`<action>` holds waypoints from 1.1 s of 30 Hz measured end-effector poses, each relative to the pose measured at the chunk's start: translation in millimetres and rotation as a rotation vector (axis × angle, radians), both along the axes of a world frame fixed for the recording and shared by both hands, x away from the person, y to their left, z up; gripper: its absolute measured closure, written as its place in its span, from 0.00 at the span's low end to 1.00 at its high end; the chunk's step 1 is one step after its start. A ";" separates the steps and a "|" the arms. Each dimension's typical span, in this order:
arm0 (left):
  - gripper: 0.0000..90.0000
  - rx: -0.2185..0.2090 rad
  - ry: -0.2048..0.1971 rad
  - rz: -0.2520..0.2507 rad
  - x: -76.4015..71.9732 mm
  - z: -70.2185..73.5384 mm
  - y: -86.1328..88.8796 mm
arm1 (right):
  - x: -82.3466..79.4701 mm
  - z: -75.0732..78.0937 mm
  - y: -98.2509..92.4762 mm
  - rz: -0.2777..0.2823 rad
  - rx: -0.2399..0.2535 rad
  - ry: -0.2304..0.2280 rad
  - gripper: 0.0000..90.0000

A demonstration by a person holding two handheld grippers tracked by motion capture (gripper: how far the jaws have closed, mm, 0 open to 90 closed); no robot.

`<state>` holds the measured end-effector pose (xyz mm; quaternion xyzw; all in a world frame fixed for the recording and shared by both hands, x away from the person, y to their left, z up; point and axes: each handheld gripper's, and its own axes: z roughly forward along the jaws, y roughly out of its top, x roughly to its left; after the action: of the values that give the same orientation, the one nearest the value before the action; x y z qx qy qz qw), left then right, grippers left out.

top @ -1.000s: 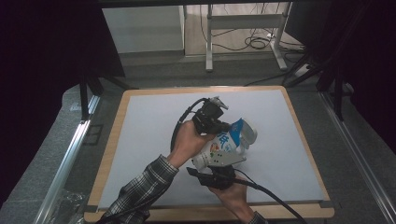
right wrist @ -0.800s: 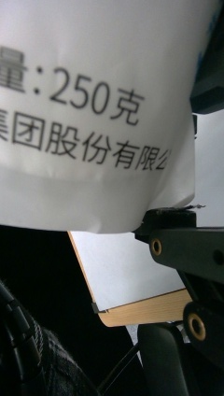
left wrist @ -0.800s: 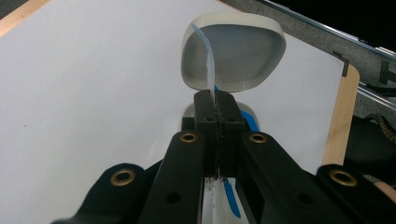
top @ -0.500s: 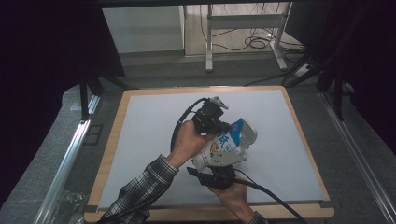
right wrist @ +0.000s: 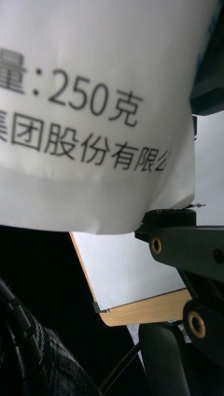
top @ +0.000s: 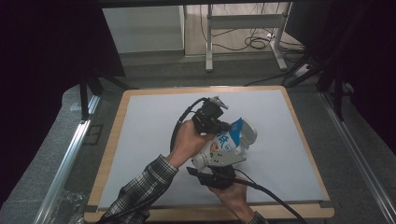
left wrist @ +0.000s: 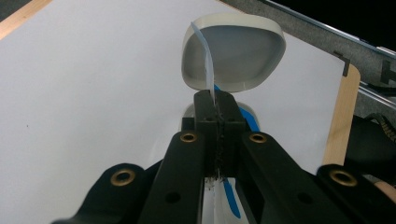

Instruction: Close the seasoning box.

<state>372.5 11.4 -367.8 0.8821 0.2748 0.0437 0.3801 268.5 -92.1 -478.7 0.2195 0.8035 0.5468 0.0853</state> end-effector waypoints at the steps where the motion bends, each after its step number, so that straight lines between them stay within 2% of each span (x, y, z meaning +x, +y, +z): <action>1: 1.00 0.002 -0.001 -0.002 0.1 0.1 0.1 | 0.0 0.1 0.0 0.000 0.000 -0.001 0.71; 33: 1.00 0.024 0.010 -0.001 2.7 -0.5 -1.1 | -0.2 1.6 1.0 0.003 -0.009 -0.010 0.71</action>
<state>375.2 10.3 -368.3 0.8869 0.2756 0.0422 0.3683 268.3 -91.2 -477.1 0.2149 0.8059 0.5443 0.0895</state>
